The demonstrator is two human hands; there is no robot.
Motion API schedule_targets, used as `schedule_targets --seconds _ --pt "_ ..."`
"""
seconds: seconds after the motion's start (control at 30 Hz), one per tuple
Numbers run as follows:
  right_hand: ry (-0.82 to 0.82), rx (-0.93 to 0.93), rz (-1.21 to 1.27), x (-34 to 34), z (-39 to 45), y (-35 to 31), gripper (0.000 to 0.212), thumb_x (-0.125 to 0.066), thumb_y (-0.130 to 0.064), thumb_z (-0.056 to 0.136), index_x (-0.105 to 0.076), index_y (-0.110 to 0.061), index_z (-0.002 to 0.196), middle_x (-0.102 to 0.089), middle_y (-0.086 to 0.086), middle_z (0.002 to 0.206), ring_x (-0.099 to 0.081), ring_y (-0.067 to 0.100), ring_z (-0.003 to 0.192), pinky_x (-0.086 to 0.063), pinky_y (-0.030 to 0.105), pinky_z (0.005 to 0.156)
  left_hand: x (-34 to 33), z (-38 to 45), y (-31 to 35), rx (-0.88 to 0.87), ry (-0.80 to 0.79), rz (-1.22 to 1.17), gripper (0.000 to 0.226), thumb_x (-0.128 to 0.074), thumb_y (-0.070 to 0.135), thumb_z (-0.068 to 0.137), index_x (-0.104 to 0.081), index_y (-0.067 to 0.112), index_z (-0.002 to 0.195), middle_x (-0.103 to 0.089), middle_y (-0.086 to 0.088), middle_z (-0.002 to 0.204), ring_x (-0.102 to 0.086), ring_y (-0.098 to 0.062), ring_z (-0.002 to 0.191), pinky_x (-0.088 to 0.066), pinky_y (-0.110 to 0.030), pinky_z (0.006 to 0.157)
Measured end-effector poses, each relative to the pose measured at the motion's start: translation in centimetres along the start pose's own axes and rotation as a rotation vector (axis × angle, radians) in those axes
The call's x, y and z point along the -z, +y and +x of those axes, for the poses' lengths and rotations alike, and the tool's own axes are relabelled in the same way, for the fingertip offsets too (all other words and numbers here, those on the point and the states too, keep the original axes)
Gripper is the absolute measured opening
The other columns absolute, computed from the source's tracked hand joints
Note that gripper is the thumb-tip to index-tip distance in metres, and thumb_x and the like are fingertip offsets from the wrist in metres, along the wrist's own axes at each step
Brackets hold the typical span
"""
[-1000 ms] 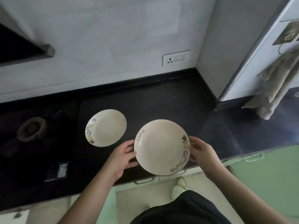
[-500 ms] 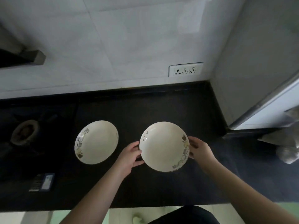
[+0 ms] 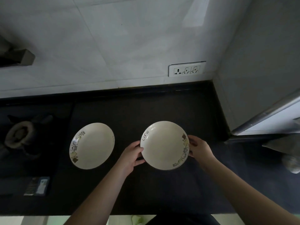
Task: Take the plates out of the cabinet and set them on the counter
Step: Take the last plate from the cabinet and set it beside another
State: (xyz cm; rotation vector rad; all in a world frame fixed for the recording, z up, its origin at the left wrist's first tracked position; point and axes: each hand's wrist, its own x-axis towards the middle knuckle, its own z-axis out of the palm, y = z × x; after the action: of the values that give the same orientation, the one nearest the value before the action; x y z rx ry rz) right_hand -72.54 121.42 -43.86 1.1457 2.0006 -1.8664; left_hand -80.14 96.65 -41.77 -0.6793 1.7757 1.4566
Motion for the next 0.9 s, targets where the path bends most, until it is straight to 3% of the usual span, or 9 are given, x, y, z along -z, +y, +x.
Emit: schedule_targets --seconds 0.17,0.3,0.5,0.7,0.8,0.9 --pt "0.004 0.000 0.006 0.2 0.7 0.4 0.028 -0.060 -0.009 0.091 -0.062 -0.027 0.112 -0.070 -0.005 0.099 -0.069 0.019 0.092 -0.060 0.040 0.078 -0.3 0.1 0.1 -0.013 -0.020 -0.009 0.047 -0.060 0.012 0.091 -0.052 0.026 0.135 -0.063 0.000 0.122 -0.062 -0.021 0.109 -0.055 -0.050 0.090" --pt "0.005 0.002 0.016 0.4 0.7 0.6 0.031 -0.060 -0.008 0.090 -0.061 -0.038 0.094 -0.070 -0.009 0.095 -0.069 0.017 0.089 -0.060 0.039 0.076 -0.6 0.0 0.0 -0.035 -0.036 0.000 0.044 -0.060 0.013 0.090 -0.055 0.029 0.130 -0.063 0.003 0.120 -0.061 -0.019 0.111 -0.054 -0.049 0.092" --pt "0.011 -0.004 0.013 0.5 0.8 0.8 0.032 -0.055 -0.006 0.091 -0.060 -0.025 0.117 -0.069 -0.005 0.104 -0.068 0.018 0.094 -0.060 0.040 0.079 -0.8 -0.2 0.1 -0.027 -0.035 0.002 0.044 -0.062 0.015 0.090 -0.055 0.030 0.130 -0.064 0.005 0.119 -0.062 -0.019 0.110 -0.056 -0.048 0.089" --pt "0.024 -0.003 -0.001 0.3 0.5 0.9 0.027 -0.061 -0.019 0.087 -0.062 -0.030 0.111 -0.069 -0.010 0.100 -0.068 0.016 0.092 -0.058 0.040 0.082 -0.8 -0.8 -0.3 -0.002 0.036 -0.160 0.047 -0.056 0.012 0.095 -0.046 0.021 0.140 -0.060 -0.001 0.118 -0.061 -0.021 0.106 -0.058 -0.048 0.085" --pt "0.045 0.040 -0.094 0.2 -0.4 0.8 0.021 -0.058 -0.025 0.087 -0.060 -0.043 0.097 -0.066 -0.021 0.091 -0.064 0.007 0.088 -0.052 0.029 0.070 -0.6 -1.5 -0.8 0.007 0.081 -0.155 0.041 -0.053 0.013 0.097 -0.048 0.020 0.137 -0.059 -0.008 0.128 -0.062 -0.024 0.108 -0.059 -0.047 0.084" --pt "0.066 0.079 -0.124 0.2 -0.8 1.0 0.026 -0.057 -0.023 0.087 -0.060 -0.039 0.107 -0.063 -0.022 0.091 -0.062 0.008 0.090 -0.043 0.021 0.064 0.2 -2.2 -1.5 -0.029 0.121 -0.110 0.039 -0.056 0.014 0.096 -0.051 0.022 0.134 -0.061 -0.006 0.125 -0.063 -0.023 0.108 -0.058 -0.045 0.085"
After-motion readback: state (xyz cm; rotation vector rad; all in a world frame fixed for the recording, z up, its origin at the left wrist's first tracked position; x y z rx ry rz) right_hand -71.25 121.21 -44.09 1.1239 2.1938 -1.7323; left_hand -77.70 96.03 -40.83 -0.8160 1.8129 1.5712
